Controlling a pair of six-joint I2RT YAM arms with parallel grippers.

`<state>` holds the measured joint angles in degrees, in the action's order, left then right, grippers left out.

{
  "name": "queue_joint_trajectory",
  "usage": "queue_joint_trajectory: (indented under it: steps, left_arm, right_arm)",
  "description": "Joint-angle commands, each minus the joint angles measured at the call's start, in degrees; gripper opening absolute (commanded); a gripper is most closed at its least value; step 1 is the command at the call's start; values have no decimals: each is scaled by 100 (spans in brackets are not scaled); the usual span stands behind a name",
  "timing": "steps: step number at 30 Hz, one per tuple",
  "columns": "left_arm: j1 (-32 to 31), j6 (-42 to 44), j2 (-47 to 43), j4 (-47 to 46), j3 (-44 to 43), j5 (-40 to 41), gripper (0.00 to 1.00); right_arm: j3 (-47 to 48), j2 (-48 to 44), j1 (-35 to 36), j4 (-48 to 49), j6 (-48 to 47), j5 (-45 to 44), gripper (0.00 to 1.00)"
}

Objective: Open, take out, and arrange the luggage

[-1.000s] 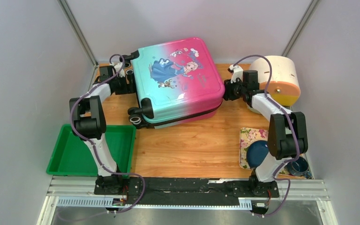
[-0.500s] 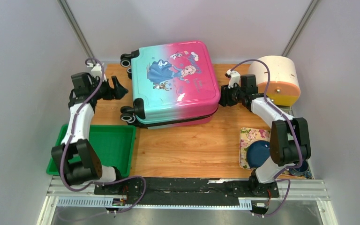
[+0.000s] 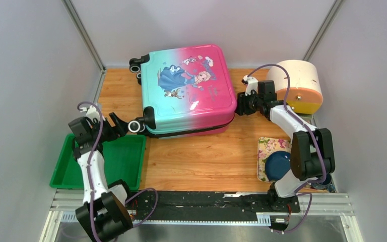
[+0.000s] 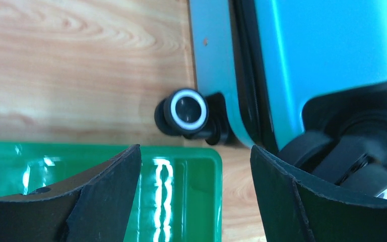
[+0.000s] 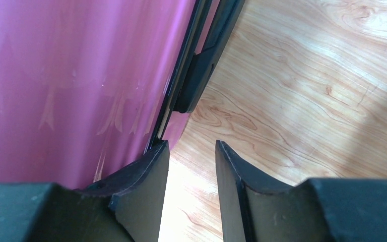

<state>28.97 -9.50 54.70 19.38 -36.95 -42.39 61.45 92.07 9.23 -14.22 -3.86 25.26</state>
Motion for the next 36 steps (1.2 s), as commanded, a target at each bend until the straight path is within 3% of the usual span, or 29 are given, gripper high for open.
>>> queue_joint_trajectory:
  steps: [1, 6, 8, 12, 19, 29, 36]
  left_arm:
    - [12, -851, -705, -12, 792, 91, 87]
    - [-101, -2149, -1014, -1680, 2173, -384, 84]
    - [-277, -2389, -935, -2529, 2384, -296, 84]
    - [-708, -2609, -488, -3360, 2263, 151, 84]
    - [-797, -1916, -222, -3397, 1735, 1722, 84]
    - [-1086, -1582, 76, -4318, 1463, 2112, 84]
    - [-1298, -1504, -326, -3951, 1401, 2490, 85]
  right_arm:
    - [25, -444, 447, 51, 324, 893, 44]
    - [-45, -480, 641, 86, 342, 841, 45]
    - [-37, -471, 746, 121, 342, 806, 45]
    - [-19, -445, 931, 139, 500, 683, 45]
    - [43, -690, 922, -99, 447, 252, 45]
    - [-291, -1367, 703, -687, 412, 75, 45]
    - [-845, -2551, 623, -916, 61, 523, 41]
